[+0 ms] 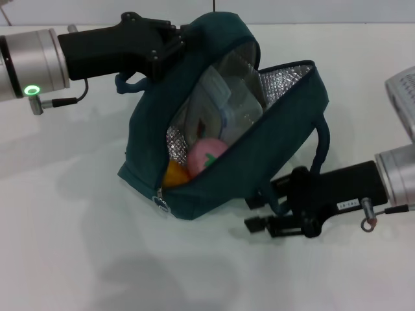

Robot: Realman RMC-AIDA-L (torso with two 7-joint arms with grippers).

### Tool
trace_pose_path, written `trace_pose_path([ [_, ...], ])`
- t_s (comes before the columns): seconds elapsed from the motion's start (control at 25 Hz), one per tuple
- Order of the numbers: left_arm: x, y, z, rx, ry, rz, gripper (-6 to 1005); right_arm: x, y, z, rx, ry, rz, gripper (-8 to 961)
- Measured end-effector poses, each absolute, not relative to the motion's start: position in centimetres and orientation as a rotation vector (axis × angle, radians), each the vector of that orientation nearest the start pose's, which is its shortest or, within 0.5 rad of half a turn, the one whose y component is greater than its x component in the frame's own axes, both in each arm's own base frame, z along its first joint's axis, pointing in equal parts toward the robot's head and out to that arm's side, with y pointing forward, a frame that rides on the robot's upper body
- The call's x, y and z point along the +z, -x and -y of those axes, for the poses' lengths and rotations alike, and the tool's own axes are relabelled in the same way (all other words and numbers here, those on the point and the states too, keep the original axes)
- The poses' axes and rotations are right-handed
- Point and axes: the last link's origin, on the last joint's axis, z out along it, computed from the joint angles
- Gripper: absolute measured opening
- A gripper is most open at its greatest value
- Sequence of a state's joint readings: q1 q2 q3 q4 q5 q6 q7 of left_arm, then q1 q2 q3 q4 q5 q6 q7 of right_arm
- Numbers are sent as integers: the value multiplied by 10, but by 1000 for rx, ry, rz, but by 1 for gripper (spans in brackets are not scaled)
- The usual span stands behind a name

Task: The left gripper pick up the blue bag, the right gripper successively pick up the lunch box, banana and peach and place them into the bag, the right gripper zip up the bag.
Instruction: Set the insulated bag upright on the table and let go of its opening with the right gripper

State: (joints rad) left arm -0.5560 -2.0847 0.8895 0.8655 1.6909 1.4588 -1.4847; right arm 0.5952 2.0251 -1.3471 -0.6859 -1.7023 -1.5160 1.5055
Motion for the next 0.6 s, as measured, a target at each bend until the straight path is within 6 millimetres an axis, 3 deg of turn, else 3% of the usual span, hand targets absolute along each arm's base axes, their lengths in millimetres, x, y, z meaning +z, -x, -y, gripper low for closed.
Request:
trace_pose_path([
  [0.24, 26, 197, -369, -885, 2608, 396, 54, -30, -213, -314, 847, 2946, -356, 333],
  [0.6, 22, 216, -358, -1003, 2498, 387, 54, 27, -249, -293, 1250, 2537, -368, 45],
])
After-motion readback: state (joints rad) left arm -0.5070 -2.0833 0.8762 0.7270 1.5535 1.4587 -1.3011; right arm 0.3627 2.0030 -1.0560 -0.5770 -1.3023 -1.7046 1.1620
